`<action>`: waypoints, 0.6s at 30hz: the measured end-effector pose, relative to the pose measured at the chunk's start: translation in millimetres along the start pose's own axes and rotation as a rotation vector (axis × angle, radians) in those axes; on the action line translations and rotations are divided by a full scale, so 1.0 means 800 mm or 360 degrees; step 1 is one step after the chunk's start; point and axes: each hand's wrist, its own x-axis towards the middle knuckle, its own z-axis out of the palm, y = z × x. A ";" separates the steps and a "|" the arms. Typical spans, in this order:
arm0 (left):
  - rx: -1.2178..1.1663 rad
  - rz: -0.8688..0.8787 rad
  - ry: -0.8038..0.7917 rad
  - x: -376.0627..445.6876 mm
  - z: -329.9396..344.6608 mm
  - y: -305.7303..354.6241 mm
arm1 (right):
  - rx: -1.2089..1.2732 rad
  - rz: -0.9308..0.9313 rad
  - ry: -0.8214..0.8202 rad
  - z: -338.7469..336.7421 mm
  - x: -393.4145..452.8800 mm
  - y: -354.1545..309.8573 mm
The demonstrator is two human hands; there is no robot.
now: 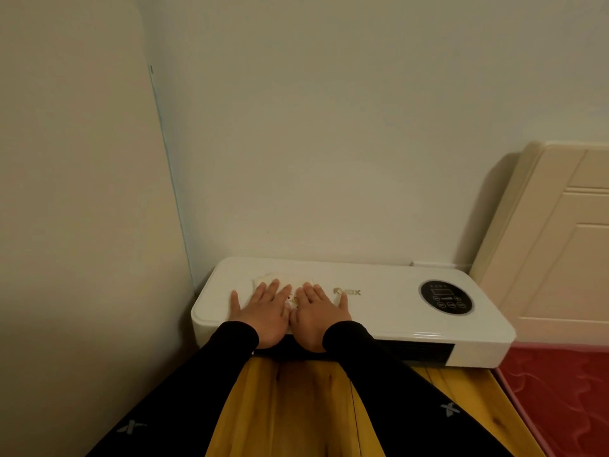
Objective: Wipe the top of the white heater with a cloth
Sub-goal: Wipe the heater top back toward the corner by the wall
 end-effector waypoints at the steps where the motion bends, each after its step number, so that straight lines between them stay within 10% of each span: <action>1: -0.0001 0.0004 0.0000 -0.004 0.001 0.002 | 0.0019 -0.0003 0.0002 0.001 -0.005 0.001; 18: -0.0002 -0.0011 -0.0039 -0.008 0.002 0.018 | 0.0068 -0.0024 0.0032 0.005 -0.016 0.015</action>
